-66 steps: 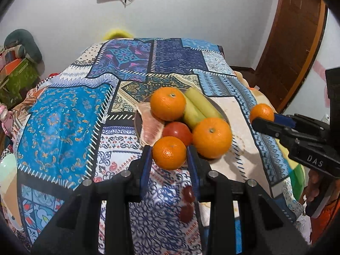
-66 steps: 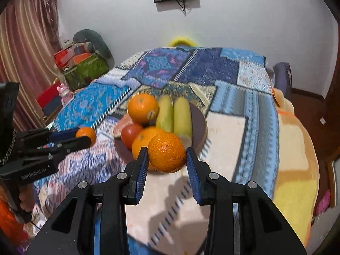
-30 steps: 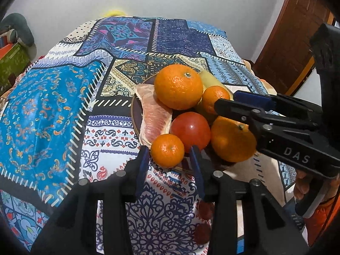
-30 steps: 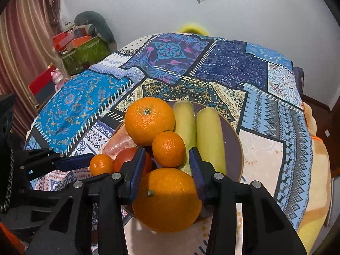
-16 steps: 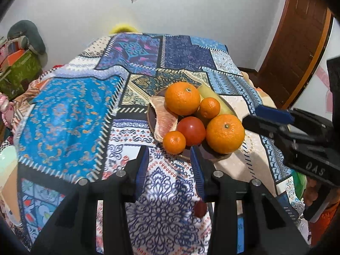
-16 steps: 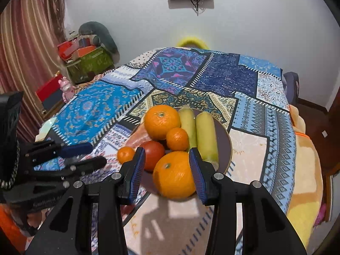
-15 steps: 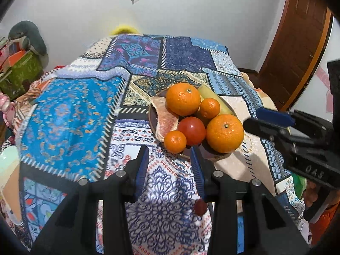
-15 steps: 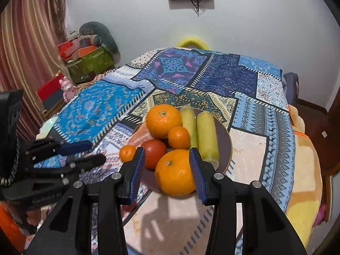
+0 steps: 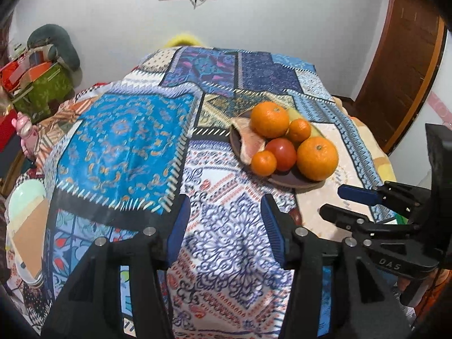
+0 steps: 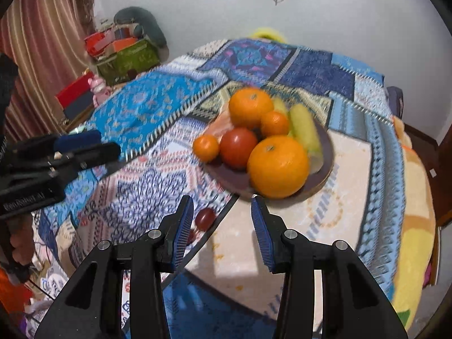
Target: Organize fruits
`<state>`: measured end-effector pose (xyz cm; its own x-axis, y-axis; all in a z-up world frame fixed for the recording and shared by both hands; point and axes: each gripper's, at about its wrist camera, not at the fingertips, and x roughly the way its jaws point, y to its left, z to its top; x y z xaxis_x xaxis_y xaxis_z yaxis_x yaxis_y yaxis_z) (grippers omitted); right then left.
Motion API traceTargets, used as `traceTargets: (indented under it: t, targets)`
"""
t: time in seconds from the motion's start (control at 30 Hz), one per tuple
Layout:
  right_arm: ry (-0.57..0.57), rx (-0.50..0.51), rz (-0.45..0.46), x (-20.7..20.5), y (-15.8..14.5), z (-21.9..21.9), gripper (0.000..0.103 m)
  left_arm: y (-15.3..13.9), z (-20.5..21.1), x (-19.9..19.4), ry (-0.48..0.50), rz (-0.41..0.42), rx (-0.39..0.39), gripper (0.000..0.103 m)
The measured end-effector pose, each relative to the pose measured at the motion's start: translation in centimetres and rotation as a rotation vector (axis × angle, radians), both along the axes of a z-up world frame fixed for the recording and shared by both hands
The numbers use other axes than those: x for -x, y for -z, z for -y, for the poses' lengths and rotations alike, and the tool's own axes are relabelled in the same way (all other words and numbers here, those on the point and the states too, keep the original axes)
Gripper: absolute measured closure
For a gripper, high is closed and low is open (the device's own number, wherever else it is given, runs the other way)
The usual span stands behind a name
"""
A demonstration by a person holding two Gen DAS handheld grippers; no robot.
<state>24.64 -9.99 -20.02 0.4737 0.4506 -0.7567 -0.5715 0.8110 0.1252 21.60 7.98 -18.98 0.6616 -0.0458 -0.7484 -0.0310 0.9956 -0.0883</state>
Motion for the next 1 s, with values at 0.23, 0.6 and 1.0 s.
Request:
traceTargets:
  t: [0.23, 0.6, 1.0]
  targets:
    - [-0.011, 0.006, -0.085, -0.9, 2.5, -1.7, 0.064, 2.3, -1.2, 0.2, -0.011, -0.048, 0.012, 0.051]
    - [-0.007, 0.005, -0.146, -1.7, 4.4, -2.5, 0.084, 4.3, -0.5, -0.4, 0.018, -0.094, 0.028, 0.051]
    - [0.023, -0.019, -0.062, -0.1, 1.4, 1.1, 0.084, 3.8, 3.6, -0.6, 0.097, -0.109, 0.054, 0.051]
